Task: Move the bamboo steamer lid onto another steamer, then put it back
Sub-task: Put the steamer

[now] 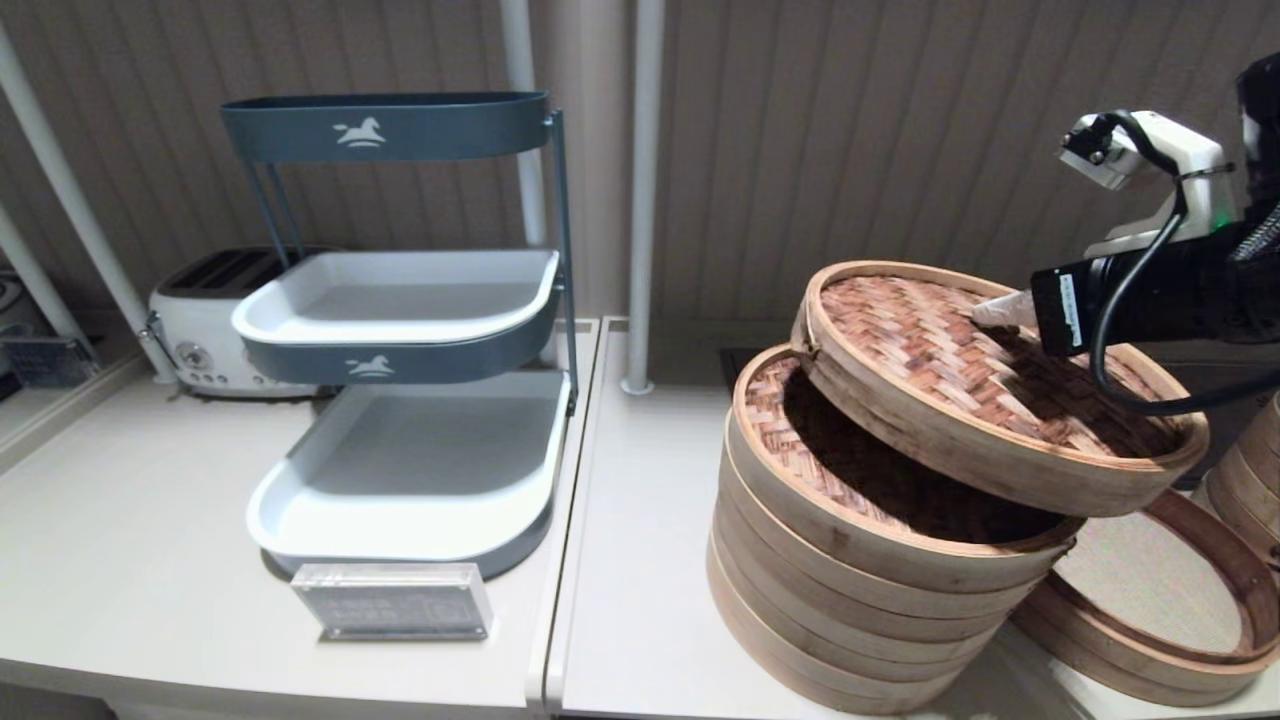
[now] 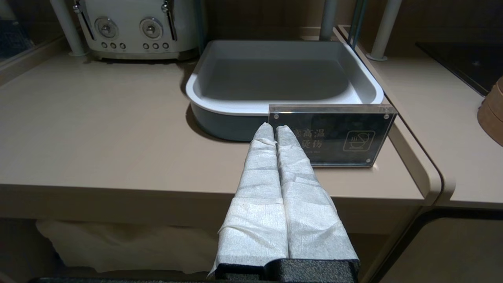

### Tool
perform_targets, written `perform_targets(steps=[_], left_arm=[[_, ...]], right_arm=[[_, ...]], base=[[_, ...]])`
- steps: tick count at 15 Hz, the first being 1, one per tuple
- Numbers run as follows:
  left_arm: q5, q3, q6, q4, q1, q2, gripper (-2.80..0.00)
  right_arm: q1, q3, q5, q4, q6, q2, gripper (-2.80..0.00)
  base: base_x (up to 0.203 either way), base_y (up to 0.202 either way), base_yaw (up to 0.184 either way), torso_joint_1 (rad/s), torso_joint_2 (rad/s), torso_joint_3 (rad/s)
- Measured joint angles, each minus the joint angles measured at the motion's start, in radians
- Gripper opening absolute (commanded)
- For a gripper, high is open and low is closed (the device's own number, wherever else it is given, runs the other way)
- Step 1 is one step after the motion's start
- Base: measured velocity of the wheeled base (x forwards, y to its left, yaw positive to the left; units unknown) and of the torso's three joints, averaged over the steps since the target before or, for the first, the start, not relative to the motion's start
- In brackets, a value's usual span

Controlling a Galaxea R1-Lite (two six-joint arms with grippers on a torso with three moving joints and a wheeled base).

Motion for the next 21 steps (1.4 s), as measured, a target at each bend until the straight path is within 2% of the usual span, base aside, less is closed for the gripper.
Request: perform_targets(steps=[10, 16, 19, 21], left_arm=[[0.000, 0.000, 0.001, 0.000, 0.000, 0.000, -2.80], [0.000, 0.000, 0.000, 0.000, 0.000, 0.000, -2.80], [0.000, 0.000, 0.000, 0.000, 0.000, 0.000, -2.80], [0.000, 0.000, 0.000, 0.000, 0.000, 0.000, -2.80]], right_arm=[[-0.249, 0.008, 0.017, 0.006, -0.093, -0.050, -2.80], [-0.468, 0.011, 0.141, 0.005, -0.131, -0.050, -2.80], [-0.576, 0.026, 0.230, -0.002, -0.152, -0.041, -2.80], [-0.623, 0.043, 0.242, -0.006, -0.160, -0.029, -2.80]], base=[[0.000, 0.000, 0.000, 0.000, 0.00, 0.000], [0.000, 0.000, 0.000, 0.000, 0.00, 0.000], [0.000, 0.000, 0.000, 0.000, 0.00, 0.000], [0.000, 0.000, 0.000, 0.000, 0.00, 0.000]])
